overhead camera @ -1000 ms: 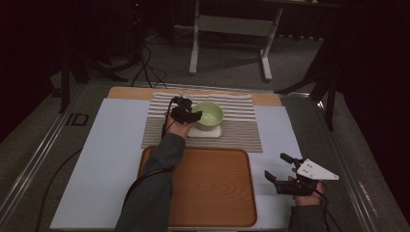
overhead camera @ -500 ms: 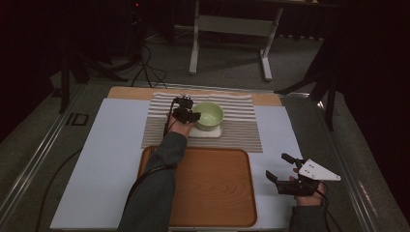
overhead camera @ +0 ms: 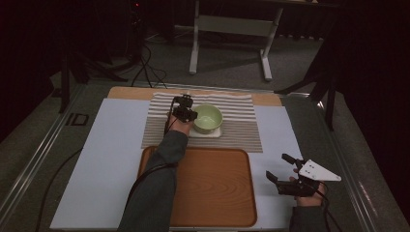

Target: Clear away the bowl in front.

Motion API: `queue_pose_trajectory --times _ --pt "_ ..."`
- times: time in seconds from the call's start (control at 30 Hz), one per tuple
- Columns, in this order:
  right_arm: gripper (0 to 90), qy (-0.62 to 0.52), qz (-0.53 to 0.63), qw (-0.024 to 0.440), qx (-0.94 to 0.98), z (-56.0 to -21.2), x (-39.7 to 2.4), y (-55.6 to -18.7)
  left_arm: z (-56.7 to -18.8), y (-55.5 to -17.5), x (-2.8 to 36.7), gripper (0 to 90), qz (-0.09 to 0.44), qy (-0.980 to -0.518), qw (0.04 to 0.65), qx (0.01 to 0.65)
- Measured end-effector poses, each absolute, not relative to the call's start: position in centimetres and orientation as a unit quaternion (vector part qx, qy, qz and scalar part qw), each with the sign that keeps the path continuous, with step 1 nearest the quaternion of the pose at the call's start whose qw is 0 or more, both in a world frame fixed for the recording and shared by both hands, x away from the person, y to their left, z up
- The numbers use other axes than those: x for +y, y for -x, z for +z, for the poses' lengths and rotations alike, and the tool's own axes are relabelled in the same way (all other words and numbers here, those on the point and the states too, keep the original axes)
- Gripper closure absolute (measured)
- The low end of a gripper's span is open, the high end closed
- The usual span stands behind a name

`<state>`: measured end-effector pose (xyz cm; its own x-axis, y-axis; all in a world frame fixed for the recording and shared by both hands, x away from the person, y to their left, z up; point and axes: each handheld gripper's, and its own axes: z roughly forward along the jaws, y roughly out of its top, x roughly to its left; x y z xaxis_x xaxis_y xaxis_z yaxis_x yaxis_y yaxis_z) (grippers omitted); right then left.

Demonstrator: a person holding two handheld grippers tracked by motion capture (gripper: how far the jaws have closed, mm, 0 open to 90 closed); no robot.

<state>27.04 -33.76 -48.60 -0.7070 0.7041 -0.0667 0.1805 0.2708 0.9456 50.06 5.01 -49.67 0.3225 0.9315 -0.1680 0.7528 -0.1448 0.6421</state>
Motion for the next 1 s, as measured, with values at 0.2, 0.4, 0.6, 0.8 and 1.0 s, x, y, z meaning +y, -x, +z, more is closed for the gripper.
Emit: queue_pose_trajectory --times 0.2,0.4,0.6,0.8,1.0 --pt "10.7 -0.292 0.529 0.248 0.757 -48.6 -33.8 -27.0 -49.9 -50.3 5.0 83.6 0.124 -0.732 0.331 0.582" --pt "10.7 -0.294 0.531 0.247 0.756 -48.6 -33.8 -27.0 -49.8 -50.4 5.2 84.1 0.112 -0.726 0.335 0.590" --pt "10.7 -0.295 0.531 0.247 0.755 -48.6 -33.9 -27.0 -49.2 -50.1 5.5 83.9 0.127 -0.721 0.339 0.590" --pt "10.7 -0.294 0.530 0.248 0.756 -48.6 -33.8 -27.0 -47.9 -49.6 6.3 83.9 0.119 -0.718 0.357 0.585" --pt "10.7 -0.296 0.529 0.249 0.756 -48.6 -33.9 -27.1 -46.7 -48.3 7.0 83.8 0.114 -0.727 0.370 0.568"
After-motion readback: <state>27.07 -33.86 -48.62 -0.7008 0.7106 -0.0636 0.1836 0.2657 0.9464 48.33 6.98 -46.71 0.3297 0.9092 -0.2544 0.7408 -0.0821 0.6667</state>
